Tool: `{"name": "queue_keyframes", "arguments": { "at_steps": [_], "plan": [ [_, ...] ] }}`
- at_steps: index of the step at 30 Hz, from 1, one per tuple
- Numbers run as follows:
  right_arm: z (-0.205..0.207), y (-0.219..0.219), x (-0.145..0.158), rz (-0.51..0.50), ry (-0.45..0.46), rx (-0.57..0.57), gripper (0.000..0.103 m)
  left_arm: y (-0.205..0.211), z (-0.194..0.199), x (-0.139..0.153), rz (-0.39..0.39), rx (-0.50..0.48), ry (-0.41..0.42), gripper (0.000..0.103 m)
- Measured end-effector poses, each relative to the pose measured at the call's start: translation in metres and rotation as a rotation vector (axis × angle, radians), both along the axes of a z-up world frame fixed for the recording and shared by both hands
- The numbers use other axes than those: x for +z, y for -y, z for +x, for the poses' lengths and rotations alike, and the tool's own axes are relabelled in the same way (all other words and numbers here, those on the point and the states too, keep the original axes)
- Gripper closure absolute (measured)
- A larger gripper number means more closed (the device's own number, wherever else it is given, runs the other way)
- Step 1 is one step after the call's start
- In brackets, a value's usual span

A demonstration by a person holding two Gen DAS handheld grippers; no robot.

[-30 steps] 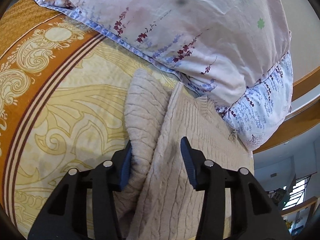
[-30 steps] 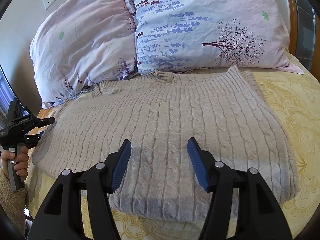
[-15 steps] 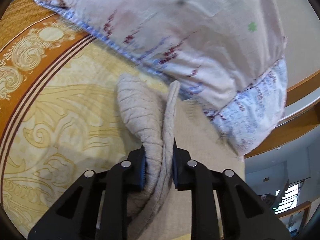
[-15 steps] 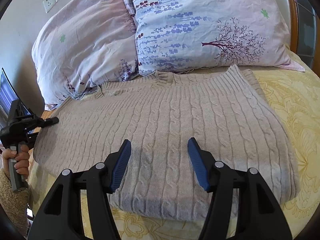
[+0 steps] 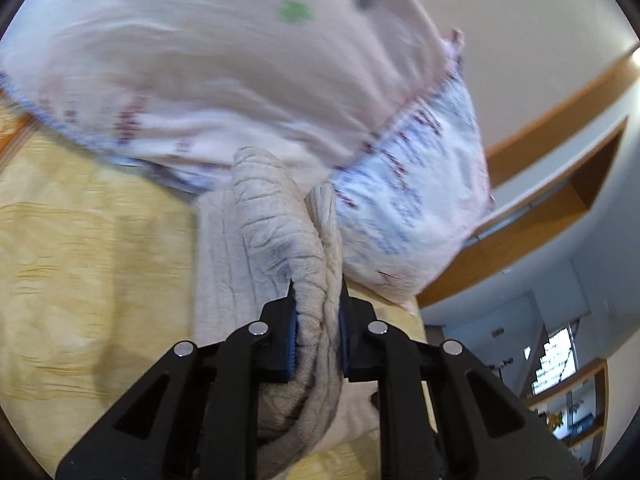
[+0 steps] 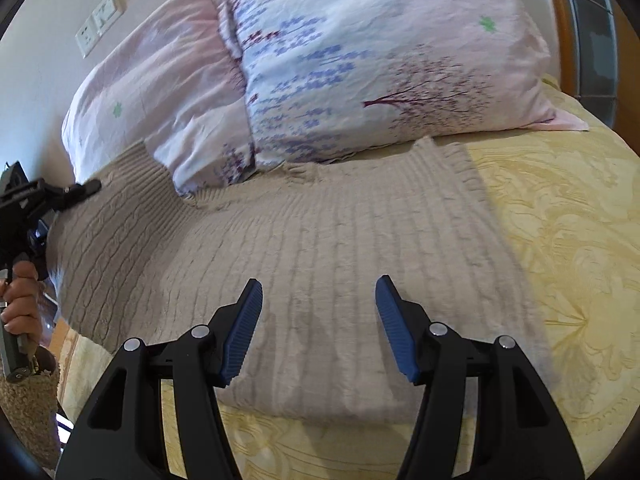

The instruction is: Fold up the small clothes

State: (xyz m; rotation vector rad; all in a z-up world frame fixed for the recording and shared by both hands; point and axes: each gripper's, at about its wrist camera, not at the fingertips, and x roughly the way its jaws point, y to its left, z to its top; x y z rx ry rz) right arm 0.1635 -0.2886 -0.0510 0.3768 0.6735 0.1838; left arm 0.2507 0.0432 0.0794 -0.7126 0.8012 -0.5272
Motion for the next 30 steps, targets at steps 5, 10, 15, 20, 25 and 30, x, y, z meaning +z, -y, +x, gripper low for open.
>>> {"name": "queue_keyframes", "arguments": {
  "at_steps": [5,10,15,20,25,30],
  "plan": [
    [-0.008,0.018,0.000,0.010,0.012,-0.031,0.042,0.056,0.008,0.003,-0.015,-0.074,0.013,0.089],
    [-0.016,0.034,-0.004,0.018,0.015,-0.060,0.042,0.105,0.015,-0.005,-0.011,-0.120,-0.005,0.089],
    [-0.019,0.049,-0.006,0.033,0.011,-0.088,0.042,0.158,0.021,-0.039,0.020,-0.188,-0.079,0.089],
    [-0.024,0.067,-0.003,0.054,0.007,-0.111,0.042,0.187,0.022,-0.065,-0.051,-0.291,-0.160,0.081],
    [-0.020,0.091,0.010,0.182,0.016,-0.083,0.038,0.158,0.001,-0.038,-0.074,-0.311,-0.055,0.048],
    [0.012,0.098,0.010,0.410,-0.081,0.062,0.034,0.097,-0.015,-0.031,0.126,-0.090,-0.025,0.033]
  ]
}}
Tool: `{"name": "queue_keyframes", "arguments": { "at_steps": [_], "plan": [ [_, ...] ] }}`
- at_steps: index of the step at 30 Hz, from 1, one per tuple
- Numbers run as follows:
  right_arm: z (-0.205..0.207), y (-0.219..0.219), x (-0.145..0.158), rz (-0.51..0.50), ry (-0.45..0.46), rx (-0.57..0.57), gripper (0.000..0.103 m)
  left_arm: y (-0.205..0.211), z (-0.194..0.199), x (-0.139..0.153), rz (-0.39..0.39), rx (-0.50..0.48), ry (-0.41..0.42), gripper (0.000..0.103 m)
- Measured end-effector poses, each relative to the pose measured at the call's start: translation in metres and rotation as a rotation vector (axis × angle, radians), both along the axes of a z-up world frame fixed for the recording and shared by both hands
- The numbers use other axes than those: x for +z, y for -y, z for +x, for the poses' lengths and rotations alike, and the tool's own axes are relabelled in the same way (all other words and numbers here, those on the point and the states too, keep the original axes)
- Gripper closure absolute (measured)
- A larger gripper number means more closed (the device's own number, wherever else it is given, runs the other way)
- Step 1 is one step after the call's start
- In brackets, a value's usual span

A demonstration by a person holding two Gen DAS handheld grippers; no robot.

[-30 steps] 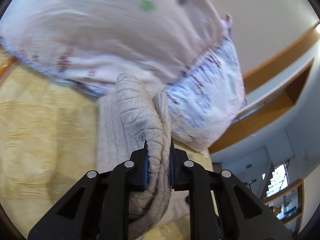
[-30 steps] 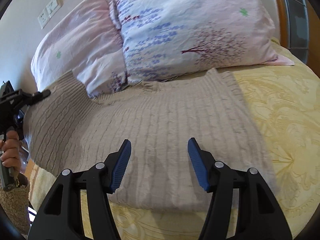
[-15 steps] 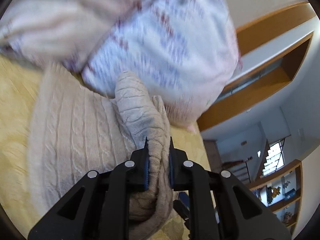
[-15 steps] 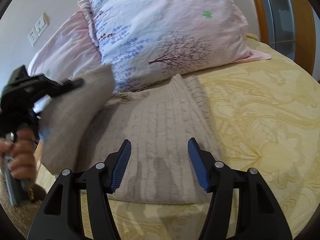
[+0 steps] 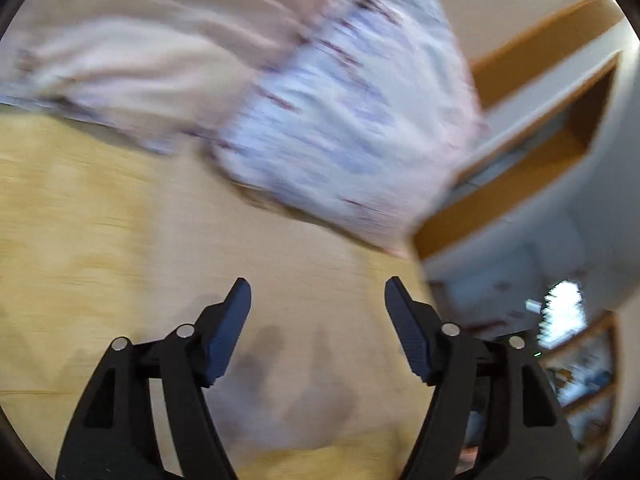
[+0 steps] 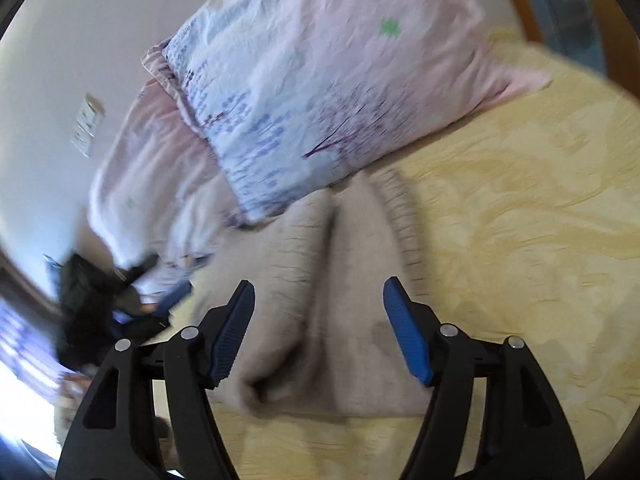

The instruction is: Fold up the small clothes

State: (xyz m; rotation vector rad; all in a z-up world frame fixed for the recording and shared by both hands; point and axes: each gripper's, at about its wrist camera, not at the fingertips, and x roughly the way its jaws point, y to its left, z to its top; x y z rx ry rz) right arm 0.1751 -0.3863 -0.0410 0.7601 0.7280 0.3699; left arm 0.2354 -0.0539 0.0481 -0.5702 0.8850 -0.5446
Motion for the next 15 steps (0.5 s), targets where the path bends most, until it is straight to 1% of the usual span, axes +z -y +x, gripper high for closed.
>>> {"name": "queue_keyframes", "arguments": {
  "at_steps": [1,2,3,4,6,7,9,12,13,14,15],
  "plan": [
    [0.009,-0.002,-0.004,0.049,-0.034,0.032,0.034,-0.010,-0.002,-0.004,0.042,0.034,-0.002,0.031],
    [0.015,-0.004,-0.006,0.075,-0.058,0.054,0.034,-0.019,-0.002,-0.008,0.070,0.053,-0.008,0.031],
    [0.024,-0.007,-0.009,0.094,-0.092,0.075,0.034,-0.025,-0.003,-0.013,0.099,0.068,-0.019,0.031],
    [0.030,-0.009,-0.011,0.091,-0.117,0.082,0.034,-0.027,-0.002,-0.019,0.114,0.072,-0.033,0.031],
    [0.041,-0.015,-0.016,0.071,-0.161,0.094,0.034,-0.026,0.001,-0.033,0.112,0.047,-0.074,0.031],
    [0.045,-0.018,-0.019,0.080,-0.175,0.109,0.034,-0.026,0.002,-0.037,0.105,0.031,-0.086,0.031],
    [0.052,-0.024,-0.022,0.092,-0.191,0.145,0.035,-0.022,0.001,-0.044,0.112,0.001,-0.100,0.031],
    [0.059,-0.032,-0.021,0.081,-0.189,0.175,0.036,-0.012,0.000,-0.051,0.116,-0.043,-0.107,0.031],
    [0.062,-0.033,-0.021,0.093,-0.188,0.175,0.040,-0.011,0.001,-0.053,0.108,-0.056,-0.112,0.031],
    [0.065,-0.033,-0.022,0.109,-0.188,0.174,0.042,-0.010,0.001,-0.055,0.102,-0.068,-0.116,0.031],
    [0.071,-0.032,-0.023,0.142,-0.182,0.172,0.046,-0.009,0.001,-0.057,0.103,-0.071,-0.119,0.031]
  ]
}}
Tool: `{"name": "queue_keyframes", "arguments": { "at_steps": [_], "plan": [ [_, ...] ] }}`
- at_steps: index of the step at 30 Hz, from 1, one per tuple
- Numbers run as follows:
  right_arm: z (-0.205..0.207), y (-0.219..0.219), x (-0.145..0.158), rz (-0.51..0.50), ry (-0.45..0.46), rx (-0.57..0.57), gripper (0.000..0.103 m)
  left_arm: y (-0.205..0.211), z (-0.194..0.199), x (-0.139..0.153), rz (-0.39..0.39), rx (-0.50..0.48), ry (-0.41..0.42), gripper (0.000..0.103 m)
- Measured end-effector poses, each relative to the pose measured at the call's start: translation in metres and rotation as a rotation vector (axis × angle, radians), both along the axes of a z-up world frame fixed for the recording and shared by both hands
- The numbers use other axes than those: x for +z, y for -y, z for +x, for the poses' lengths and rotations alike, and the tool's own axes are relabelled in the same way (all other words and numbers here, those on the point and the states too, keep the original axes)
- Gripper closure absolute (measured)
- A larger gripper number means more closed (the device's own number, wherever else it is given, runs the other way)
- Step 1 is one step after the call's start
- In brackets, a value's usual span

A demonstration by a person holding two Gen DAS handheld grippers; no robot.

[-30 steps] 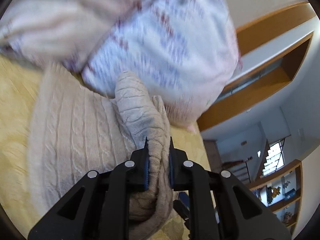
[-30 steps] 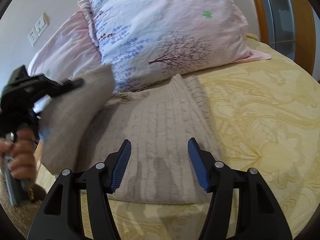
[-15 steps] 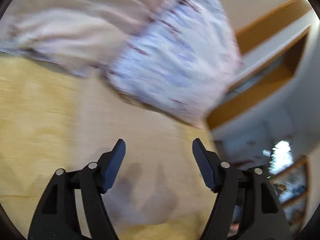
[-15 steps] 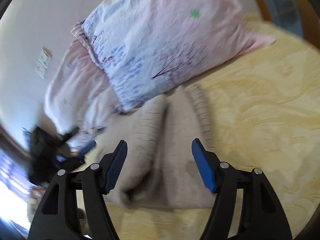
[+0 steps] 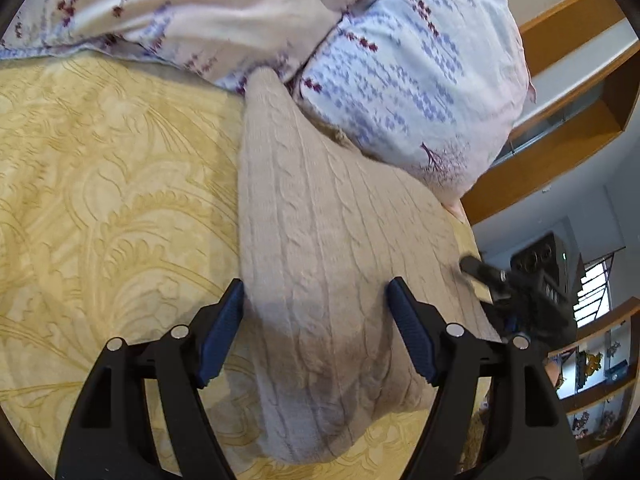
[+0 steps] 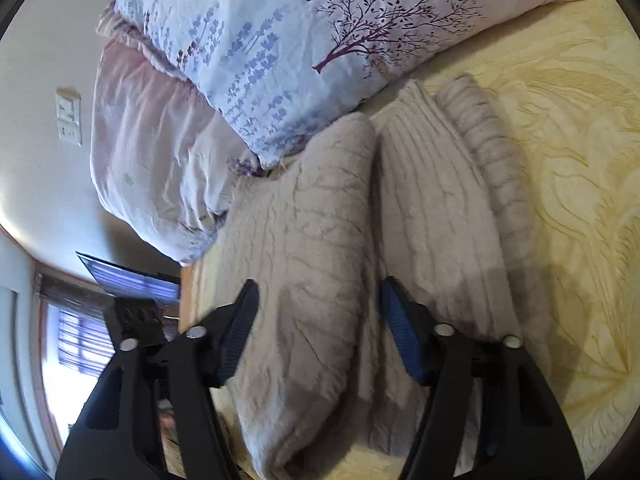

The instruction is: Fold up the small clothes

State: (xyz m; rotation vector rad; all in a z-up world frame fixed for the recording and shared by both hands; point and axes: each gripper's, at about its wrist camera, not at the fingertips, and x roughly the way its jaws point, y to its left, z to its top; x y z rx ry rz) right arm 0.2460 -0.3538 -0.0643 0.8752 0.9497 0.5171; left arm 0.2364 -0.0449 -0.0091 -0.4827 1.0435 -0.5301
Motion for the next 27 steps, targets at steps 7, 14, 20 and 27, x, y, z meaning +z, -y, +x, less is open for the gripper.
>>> {"name": "queue_keyframes", "arguments": {
  "at_steps": [7,14,20,27],
  "plan": [
    [0.027,0.004,-0.017,0.069,-0.020,-0.065,0.062,0.001,-0.001,-0.005,-0.038,-0.012,-0.024,0.032],
    [0.013,-0.011,0.009,-0.130,0.108,-0.079,0.087,-0.002,-0.001,-0.006,-0.054,-0.017,-0.029,0.030],
    [-0.020,-0.039,0.062,-0.458,0.379,-0.101,0.088,-0.005,-0.002,-0.003,-0.065,-0.014,-0.041,0.028],
    [-0.044,-0.050,0.087,-0.737,0.536,-0.138,0.088,-0.003,-0.007,0.004,-0.069,-0.033,-0.022,0.027]
  ]
}}
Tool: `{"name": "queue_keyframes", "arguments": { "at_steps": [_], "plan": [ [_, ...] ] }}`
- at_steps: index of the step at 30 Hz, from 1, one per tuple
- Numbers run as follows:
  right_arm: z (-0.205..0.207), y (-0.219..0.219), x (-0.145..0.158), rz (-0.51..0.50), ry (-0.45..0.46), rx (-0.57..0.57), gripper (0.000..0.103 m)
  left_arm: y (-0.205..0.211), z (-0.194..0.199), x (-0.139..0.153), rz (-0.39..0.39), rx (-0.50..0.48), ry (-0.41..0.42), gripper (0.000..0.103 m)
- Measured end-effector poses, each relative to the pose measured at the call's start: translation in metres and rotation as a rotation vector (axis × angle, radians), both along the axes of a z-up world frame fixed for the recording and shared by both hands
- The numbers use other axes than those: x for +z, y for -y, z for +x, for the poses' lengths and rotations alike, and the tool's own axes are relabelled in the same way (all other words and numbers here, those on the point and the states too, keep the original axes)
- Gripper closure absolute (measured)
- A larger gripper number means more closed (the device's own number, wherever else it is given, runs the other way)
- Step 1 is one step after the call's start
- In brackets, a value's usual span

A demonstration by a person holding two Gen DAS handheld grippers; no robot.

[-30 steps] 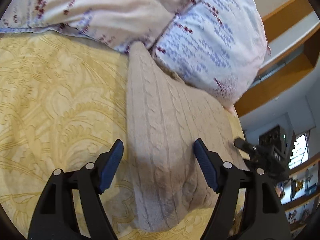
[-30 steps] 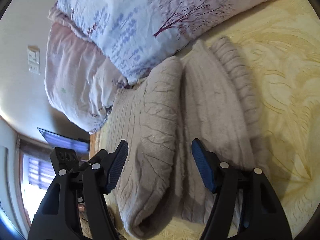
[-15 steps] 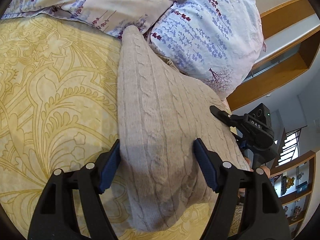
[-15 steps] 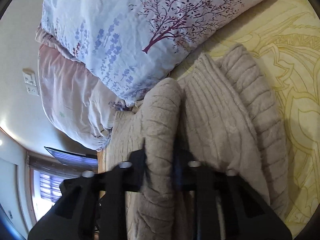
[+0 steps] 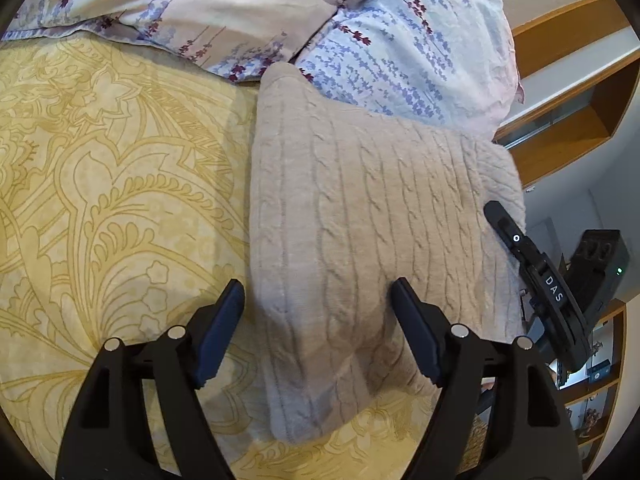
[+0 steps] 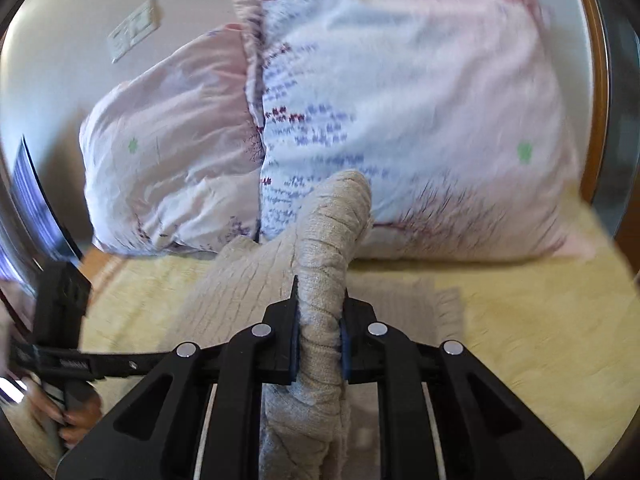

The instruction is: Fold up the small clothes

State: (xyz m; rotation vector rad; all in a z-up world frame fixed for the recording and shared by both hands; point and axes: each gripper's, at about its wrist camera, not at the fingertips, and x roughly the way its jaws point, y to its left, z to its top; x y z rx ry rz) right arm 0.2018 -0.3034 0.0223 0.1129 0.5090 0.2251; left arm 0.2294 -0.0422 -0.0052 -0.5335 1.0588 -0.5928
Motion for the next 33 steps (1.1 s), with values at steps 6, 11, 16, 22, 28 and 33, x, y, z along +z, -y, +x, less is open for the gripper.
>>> {"name": "queue_keyframes", "arguments": {
  "at_steps": [6,11,16,22,28,33],
  "plan": [
    [-0.008,0.012,-0.004,-0.074,0.008,-0.048,0.088,0.011,-0.005,0.002,0.010,-0.034,0.011,0.027],
    [-0.010,0.025,-0.010,-0.070,-0.001,-0.094,0.088,0.019,-0.009,0.004,0.022,-0.064,0.018,0.028],
    [-0.006,0.042,-0.022,-0.053,-0.025,-0.145,0.088,0.027,-0.010,0.001,0.041,-0.086,0.012,0.028],
    [0.030,0.061,-0.068,0.024,-0.204,-0.172,0.086,0.031,-0.007,-0.005,0.046,-0.095,-0.010,0.029],
    [0.013,0.100,-0.064,0.213,-0.228,-0.240,0.054,0.028,-0.009,-0.002,0.038,-0.099,-0.006,0.029],
    [-0.035,0.121,-0.068,0.441,-0.242,-0.150,0.051,0.024,-0.016,-0.002,0.020,-0.103,-0.011,0.029]
  ]
}}
